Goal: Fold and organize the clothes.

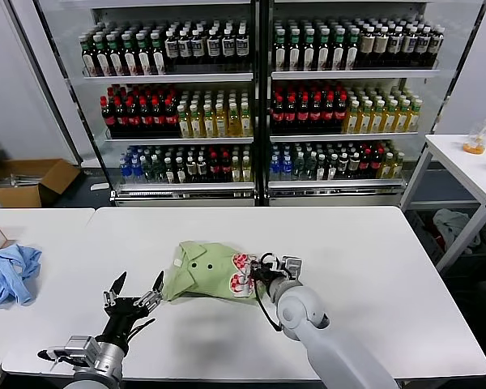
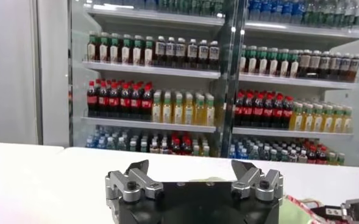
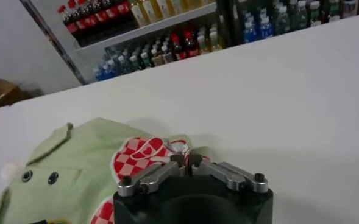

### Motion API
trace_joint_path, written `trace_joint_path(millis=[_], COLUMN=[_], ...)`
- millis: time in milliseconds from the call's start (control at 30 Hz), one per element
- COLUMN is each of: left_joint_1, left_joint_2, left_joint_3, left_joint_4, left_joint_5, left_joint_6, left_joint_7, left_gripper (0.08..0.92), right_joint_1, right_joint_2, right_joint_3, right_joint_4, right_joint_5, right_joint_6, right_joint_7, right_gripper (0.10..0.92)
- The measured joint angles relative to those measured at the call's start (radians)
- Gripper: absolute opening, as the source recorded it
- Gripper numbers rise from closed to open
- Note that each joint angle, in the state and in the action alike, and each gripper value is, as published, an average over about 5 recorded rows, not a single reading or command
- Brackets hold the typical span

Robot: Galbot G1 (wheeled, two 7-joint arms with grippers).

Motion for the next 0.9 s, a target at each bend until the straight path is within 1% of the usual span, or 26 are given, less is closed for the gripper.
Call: trace_joint_path(millis=[333, 733, 800, 900], left_joint_1=[-0.013, -0.028, -0.03, -0.032], left_joint_2=[0.011, 0.022, 0.022, 0.023], left_joint_3=[0.015, 0.038, 0.041, 0.045], left_joint_4=[0.011, 0.014, 0.014, 0.013], left_joint_5=[0.0, 0.003, 0.005, 0.009], left_joint_6=[0.005, 0.013, 0.014, 0.014], left_joint_7=[-0.001, 0.0, 0.0, 0.0], left_gripper=[0.823, 0.823, 0.823, 0.823], right_joint_1=[0.102, 0.264, 0.275, 0.272], right_joint_2=[-0.045, -0.152, -0.166, -0.187], right_joint_3=[-0.008, -0.02, -0.016, -0.001], right_joint_4=[-0.101, -0.231, -0.239, -0.233], right_joint_5=[-0.134, -0.348, -0.377, -0.411], right_joint_6=[-0.036, -0.046, -0.047, -0.044], right_joint_7=[-0.088, -0.326, -0.362, -0.397], right_gripper=[0.13, 0.13, 0.146, 0.213])
